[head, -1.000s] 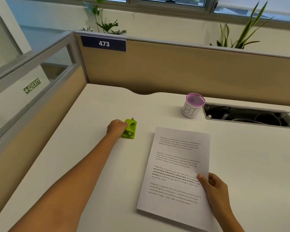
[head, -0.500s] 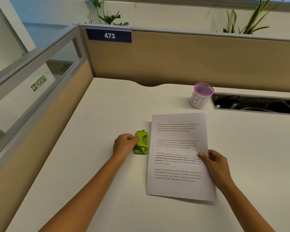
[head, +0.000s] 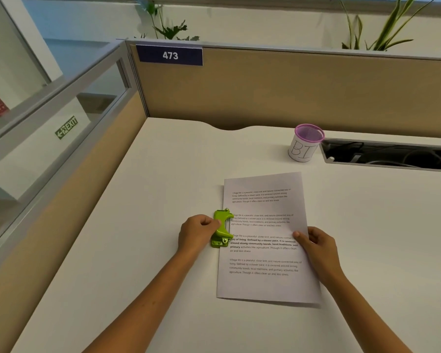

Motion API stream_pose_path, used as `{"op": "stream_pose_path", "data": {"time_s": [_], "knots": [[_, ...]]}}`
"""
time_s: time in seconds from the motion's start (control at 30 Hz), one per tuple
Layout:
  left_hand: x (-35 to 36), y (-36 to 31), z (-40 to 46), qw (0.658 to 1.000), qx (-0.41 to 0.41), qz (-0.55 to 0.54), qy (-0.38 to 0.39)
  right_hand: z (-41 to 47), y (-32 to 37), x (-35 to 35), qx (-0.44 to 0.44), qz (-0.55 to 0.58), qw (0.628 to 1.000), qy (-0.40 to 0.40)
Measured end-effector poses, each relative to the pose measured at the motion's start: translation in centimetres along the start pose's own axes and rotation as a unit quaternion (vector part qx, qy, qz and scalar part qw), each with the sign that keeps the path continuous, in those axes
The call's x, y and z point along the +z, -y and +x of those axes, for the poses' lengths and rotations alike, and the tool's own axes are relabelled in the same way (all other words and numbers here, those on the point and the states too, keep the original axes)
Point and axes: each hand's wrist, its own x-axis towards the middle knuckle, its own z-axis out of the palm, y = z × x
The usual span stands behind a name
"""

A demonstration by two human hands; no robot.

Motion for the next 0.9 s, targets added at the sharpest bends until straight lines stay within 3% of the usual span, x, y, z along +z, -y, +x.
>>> {"op": "stream_pose_path", "data": {"time_s": [0.23, 0.37, 0.47, 0.6, 0.7, 0.8, 0.9], "knots": [[0.1, 0.1, 0.0, 1.0, 0.001, 0.002, 0.0, -0.3, -0.1, 0.0, -0.004, 0.004, 1.0, -0.007], [-0.3, -0.1, 0.8, 0.999, 0.01, 0.024, 0.044, -0.2, -0.1, 0.1, 0.0, 0.003, 1.0, -0.002], [-0.5, -1.3, 2.1, 0.991, 0.01, 0.109, 0.071, -0.2, 0.0, 0.0, 0.002, 0.004, 1.0, 0.003], [0.8, -3.2, 3.6, 0.97, 0.108, 0.217, 0.008, -0.2, 0.2, -0.1, -0.002, -0.001, 1.0, 0.009], [2.4, -4.0, 4.0, 0.944, 0.197, 0.265, 0.009, -0.3, 0.3, -0.1, 0.001, -0.004, 1.0, 0.011], [4.1, -3.5, 4.5, 0.922, 0.214, 0.322, 0.036, -0.2, 0.3, -0.2, 0.005, -0.01, 1.0, 0.016], [4.9, -2.5, 5.0, 0.922, 0.201, 0.329, 0.034, -0.1, 0.2, -0.2, 0.006, -0.019, 1.0, 0.018]]}}
